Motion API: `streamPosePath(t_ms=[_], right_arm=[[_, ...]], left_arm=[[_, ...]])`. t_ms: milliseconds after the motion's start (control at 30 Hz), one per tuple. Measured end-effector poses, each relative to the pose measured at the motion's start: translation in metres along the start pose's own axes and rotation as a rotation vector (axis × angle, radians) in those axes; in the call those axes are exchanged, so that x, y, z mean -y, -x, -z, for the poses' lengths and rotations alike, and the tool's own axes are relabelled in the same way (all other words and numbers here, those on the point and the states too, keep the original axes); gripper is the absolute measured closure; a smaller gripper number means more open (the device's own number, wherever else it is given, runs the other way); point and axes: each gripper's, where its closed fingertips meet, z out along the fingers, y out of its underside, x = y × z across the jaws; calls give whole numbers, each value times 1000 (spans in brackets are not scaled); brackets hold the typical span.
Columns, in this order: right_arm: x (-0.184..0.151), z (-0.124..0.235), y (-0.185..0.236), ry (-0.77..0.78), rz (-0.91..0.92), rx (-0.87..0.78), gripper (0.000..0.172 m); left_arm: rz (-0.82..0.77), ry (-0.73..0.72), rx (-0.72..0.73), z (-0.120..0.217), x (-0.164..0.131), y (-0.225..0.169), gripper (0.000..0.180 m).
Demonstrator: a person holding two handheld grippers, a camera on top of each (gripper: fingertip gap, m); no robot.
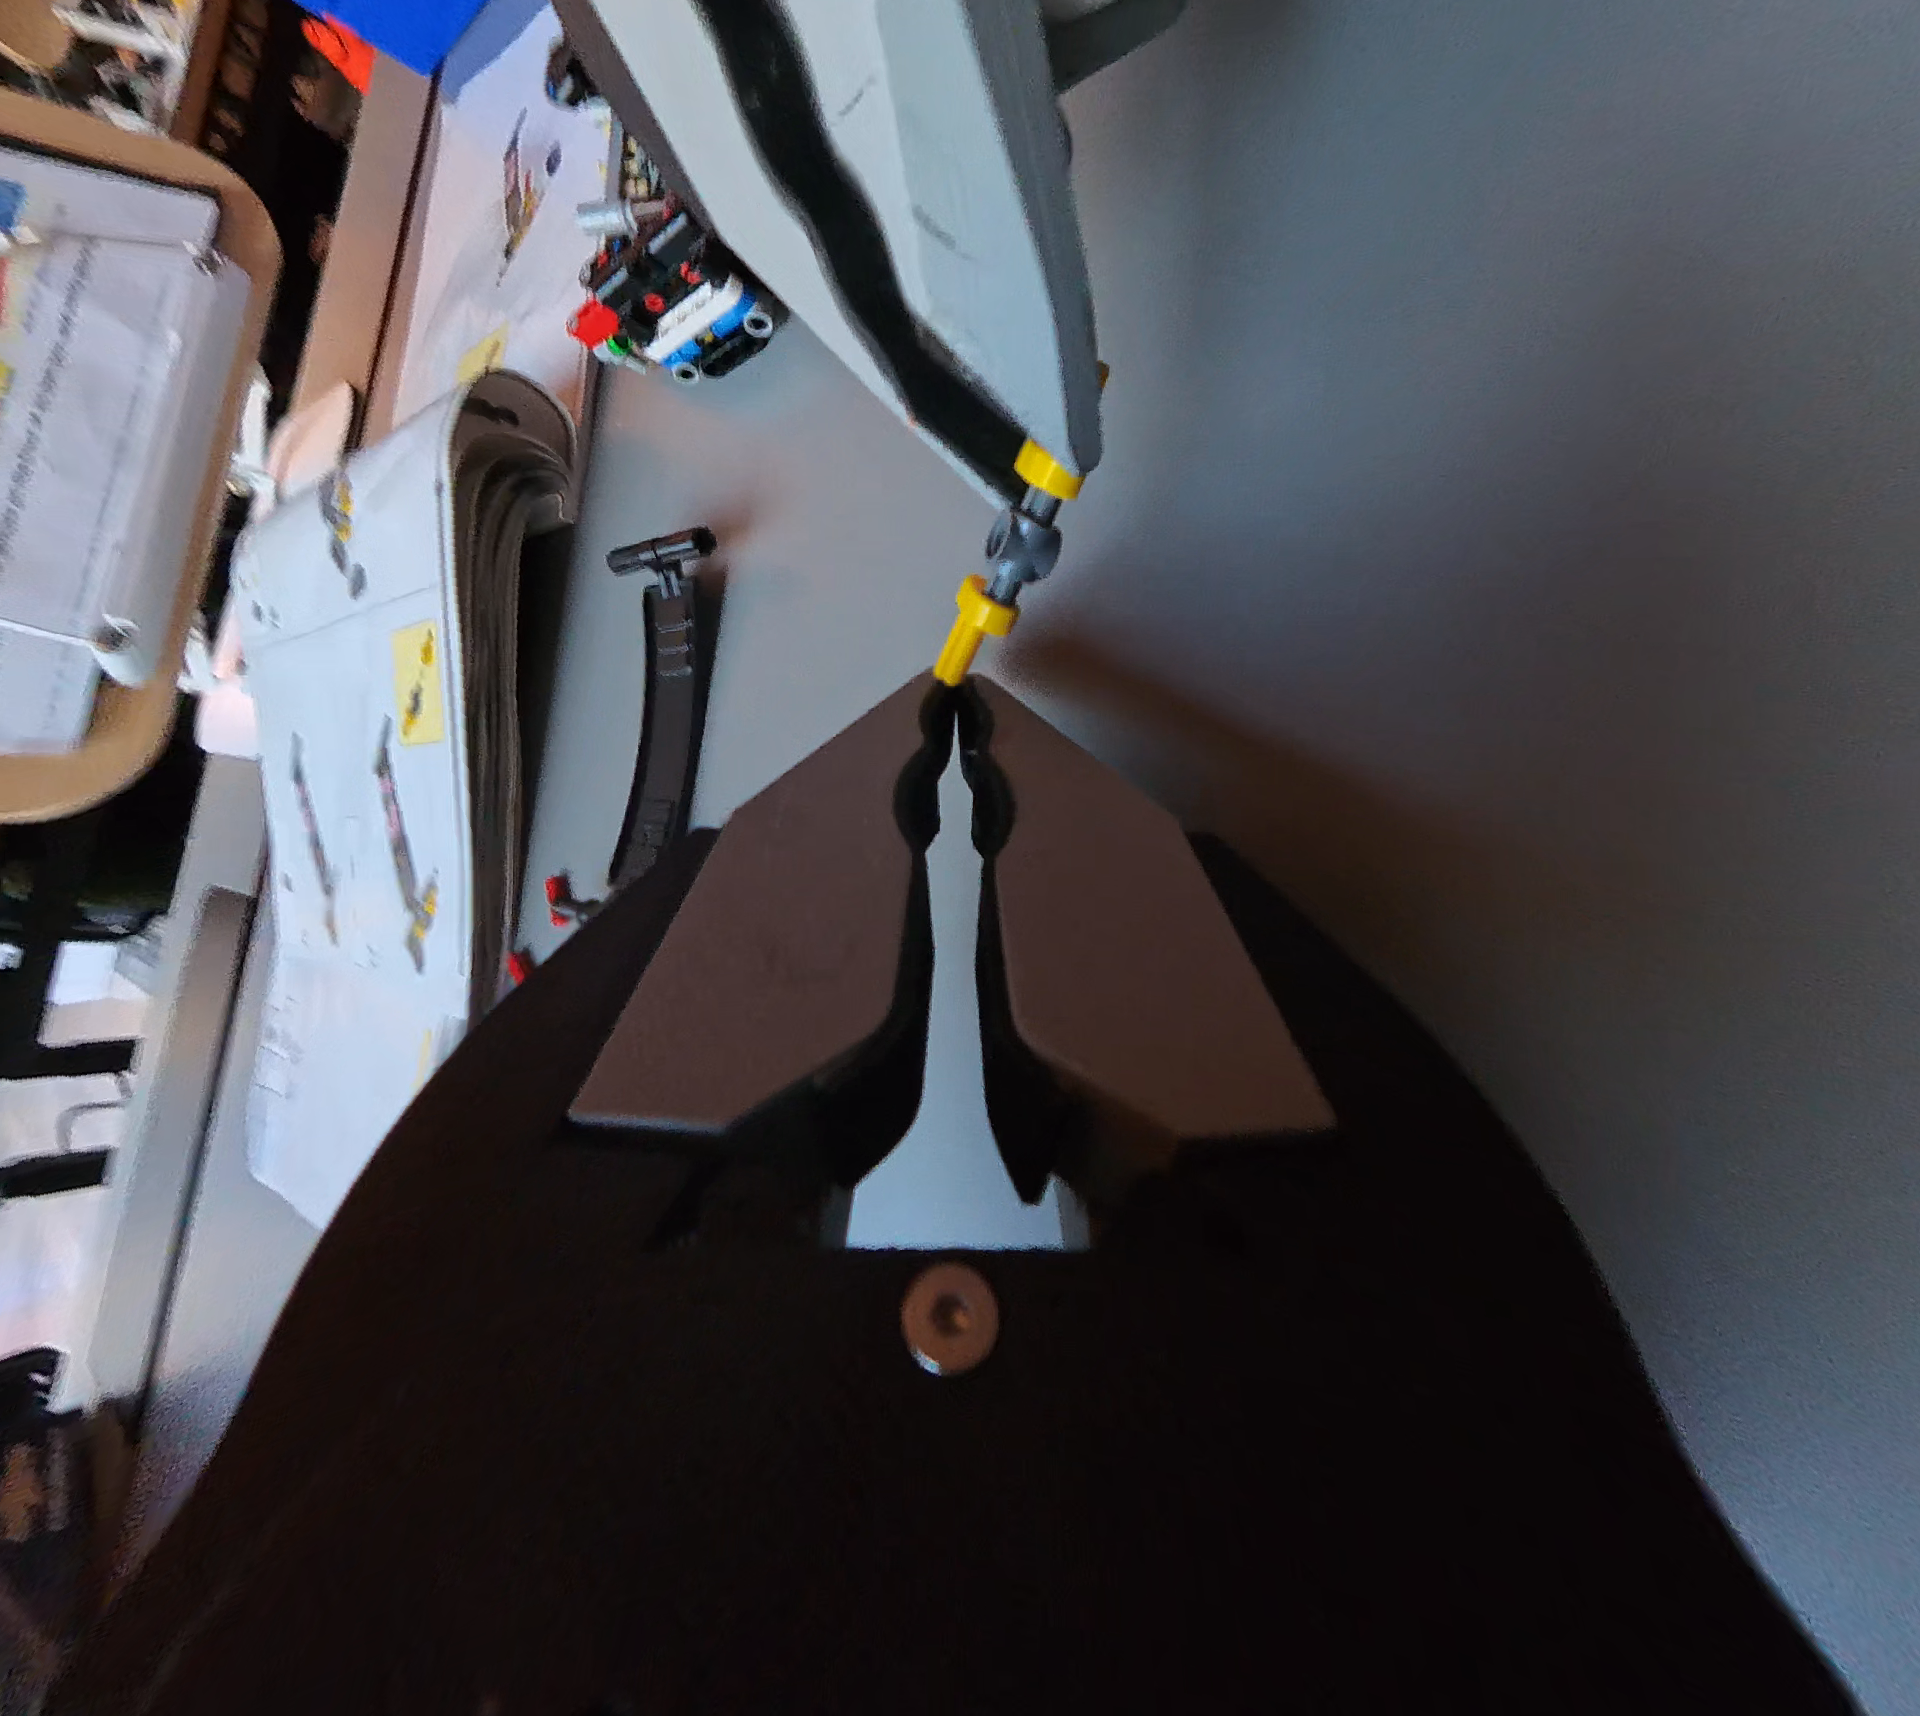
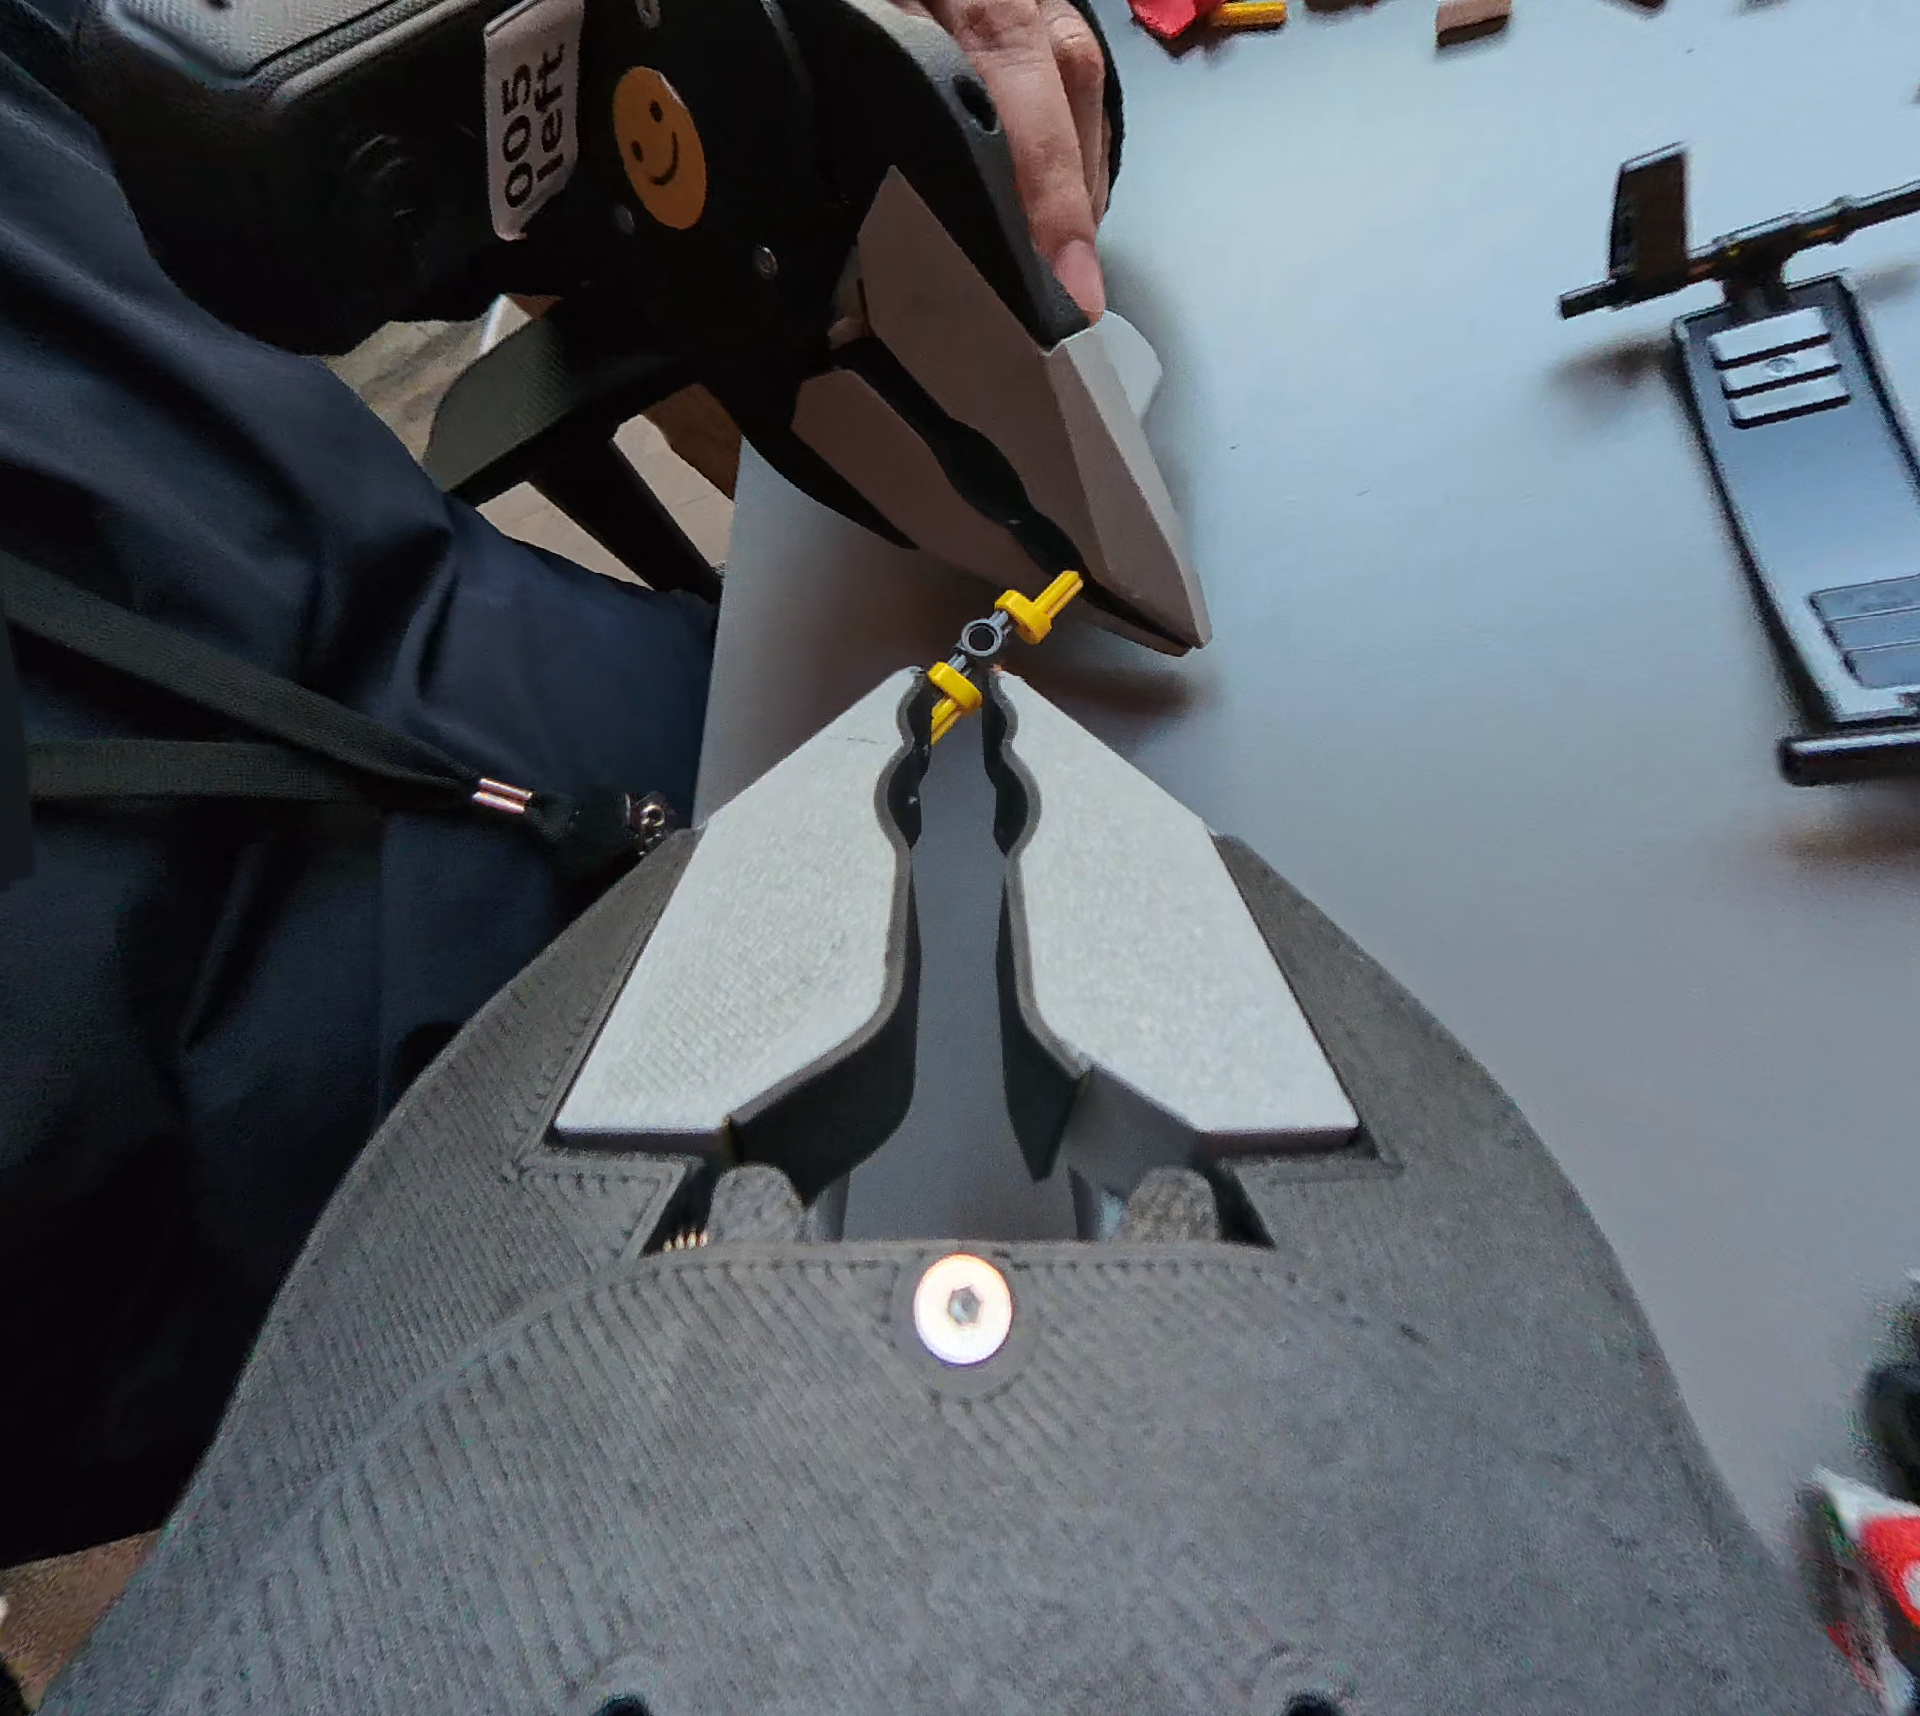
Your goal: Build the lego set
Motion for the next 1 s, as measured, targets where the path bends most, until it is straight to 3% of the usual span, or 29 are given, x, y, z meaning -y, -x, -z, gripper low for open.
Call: streamPosePath(t_ms=[133, 233, 367, 600, 633, 767, 867, 1000], right_arm=[[12, 11, -6, -45, 52, -54, 151], [17, 13, -8, -107, 68, -57, 160], [3, 16, -22, -38, 45, -146, 150], [-23, 20, -34, 126, 121, -354, 144], [-26, 17, -37, 149, 128, -370, 144], [-31, 5, -40, 180, 133, -365, 148], [-33, 5, -41, 203, 136, -377, 164], [-31, 3, -39, 187, 101, -354, 164]], left_arm=[[159, -15, -65, 1, -2, 5, 180], [270, -37, -106, 4, -3, 11, 180], [362, 36, -164, 1, -18, 11, 180], [309, -14, -177, 7, -11, 5, 180], [297, -10, -178, 6, -11, 4, 173], [286, -16, -216, 6, -5, -4, 163], [285, -23, -235, 6, -1, -8, 163], [266, -24, -219, 4, 2, -9, 163]])
